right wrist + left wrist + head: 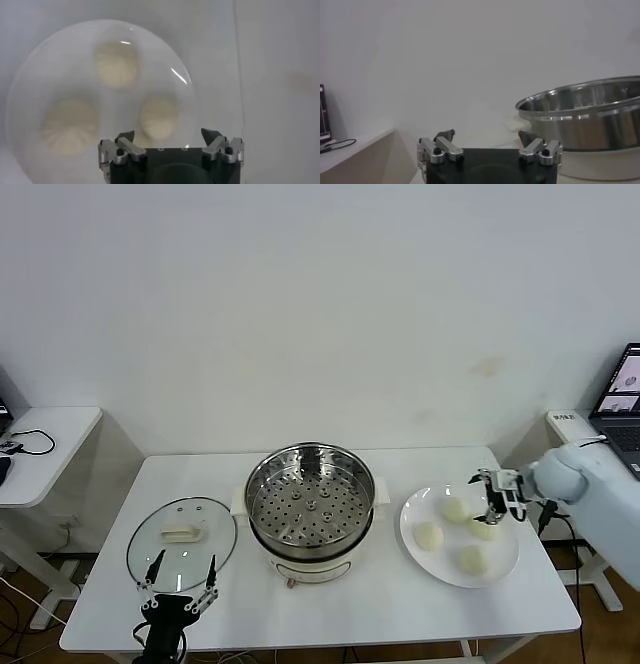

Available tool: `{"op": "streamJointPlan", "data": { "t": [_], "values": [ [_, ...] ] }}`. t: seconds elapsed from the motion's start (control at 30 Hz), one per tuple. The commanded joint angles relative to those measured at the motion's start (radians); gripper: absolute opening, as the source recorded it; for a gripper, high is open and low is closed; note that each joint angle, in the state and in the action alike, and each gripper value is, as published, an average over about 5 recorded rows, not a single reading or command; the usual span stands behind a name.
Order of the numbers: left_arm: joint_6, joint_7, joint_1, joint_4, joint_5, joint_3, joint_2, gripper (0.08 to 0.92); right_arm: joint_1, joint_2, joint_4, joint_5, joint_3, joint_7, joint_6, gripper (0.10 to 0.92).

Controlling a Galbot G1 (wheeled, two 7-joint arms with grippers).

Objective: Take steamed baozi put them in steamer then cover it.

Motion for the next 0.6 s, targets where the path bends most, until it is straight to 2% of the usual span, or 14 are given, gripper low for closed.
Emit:
{"op": "streamJointPlan", "data": {
  "t": [0.03, 0.4, 0.6],
  "values": [
    [0.001, 0.0, -0.001, 0.003, 0.002, -0.001, 0.001, 0.823, 0.143, 0.141, -0.188, -0.031, -0.145, -0.072, 0.021, 0.823],
    [0.001, 0.002, -0.006, 0.01, 0.0, -0.006, 0.009, 0.823, 0.105, 0.204, -0.296, -0.086, -0.092, -0.057, 0.027, 0.818],
    [0.001, 0.001, -0.005, 0.012, 0.0, -0.007, 0.011, 0.823, 0.094, 0.218, -0.317, -0.099, -0.081, -0.051, 0.023, 0.741]
  ]
}}
